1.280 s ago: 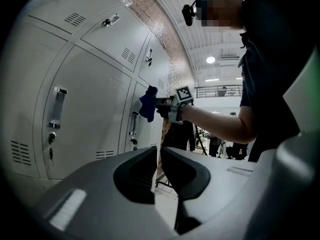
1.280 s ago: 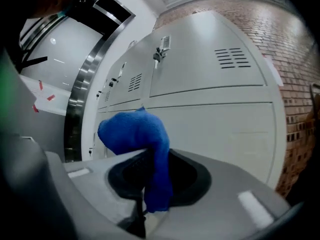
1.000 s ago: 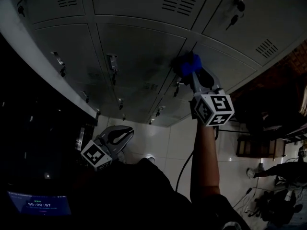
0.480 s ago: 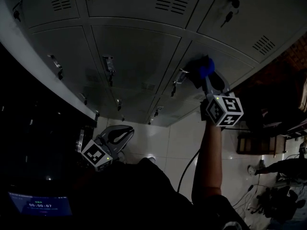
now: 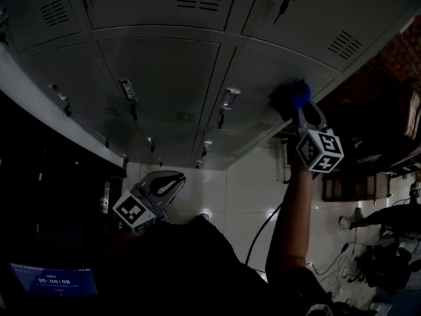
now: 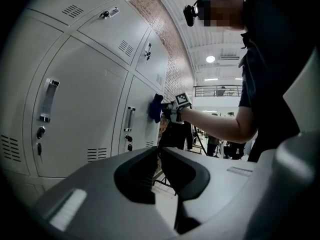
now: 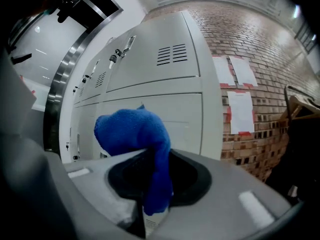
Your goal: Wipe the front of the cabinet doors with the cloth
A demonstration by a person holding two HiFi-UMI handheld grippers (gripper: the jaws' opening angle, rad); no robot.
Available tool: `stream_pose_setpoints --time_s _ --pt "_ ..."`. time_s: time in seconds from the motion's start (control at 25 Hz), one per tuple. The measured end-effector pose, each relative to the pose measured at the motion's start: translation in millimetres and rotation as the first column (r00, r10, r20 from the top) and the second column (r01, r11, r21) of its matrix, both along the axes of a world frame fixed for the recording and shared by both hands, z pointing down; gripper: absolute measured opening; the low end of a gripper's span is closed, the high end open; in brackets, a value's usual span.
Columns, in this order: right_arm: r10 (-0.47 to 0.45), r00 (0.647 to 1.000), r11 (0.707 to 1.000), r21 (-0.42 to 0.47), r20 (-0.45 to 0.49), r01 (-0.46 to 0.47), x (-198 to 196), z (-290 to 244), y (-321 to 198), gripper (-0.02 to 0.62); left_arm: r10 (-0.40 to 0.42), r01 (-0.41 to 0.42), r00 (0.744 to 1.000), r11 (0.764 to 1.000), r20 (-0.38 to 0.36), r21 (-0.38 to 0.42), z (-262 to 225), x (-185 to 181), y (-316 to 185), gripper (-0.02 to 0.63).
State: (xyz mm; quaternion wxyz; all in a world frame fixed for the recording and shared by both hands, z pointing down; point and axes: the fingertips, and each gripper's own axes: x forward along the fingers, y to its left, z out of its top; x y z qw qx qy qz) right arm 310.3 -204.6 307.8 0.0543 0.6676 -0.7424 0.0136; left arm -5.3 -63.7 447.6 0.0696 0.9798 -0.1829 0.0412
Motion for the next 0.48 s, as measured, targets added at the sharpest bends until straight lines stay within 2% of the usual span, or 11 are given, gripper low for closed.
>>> stream_pose_setpoints --time_s 0.28,0.48 --pt "0.078 0.997 0.997 -0.013 -0.001 -0.078 54 6 12 0.072 0.037 -0.037 0.999 0.999 -0.019 -0.017 -9 28 7 0.012" --pt "0.128 0.992 0.992 -0.012 -0.004 -0.128 73 9 18 0.072 0.036 -0.036 0.999 0.999 -0.007 -0.008 0 30 8 0.012"
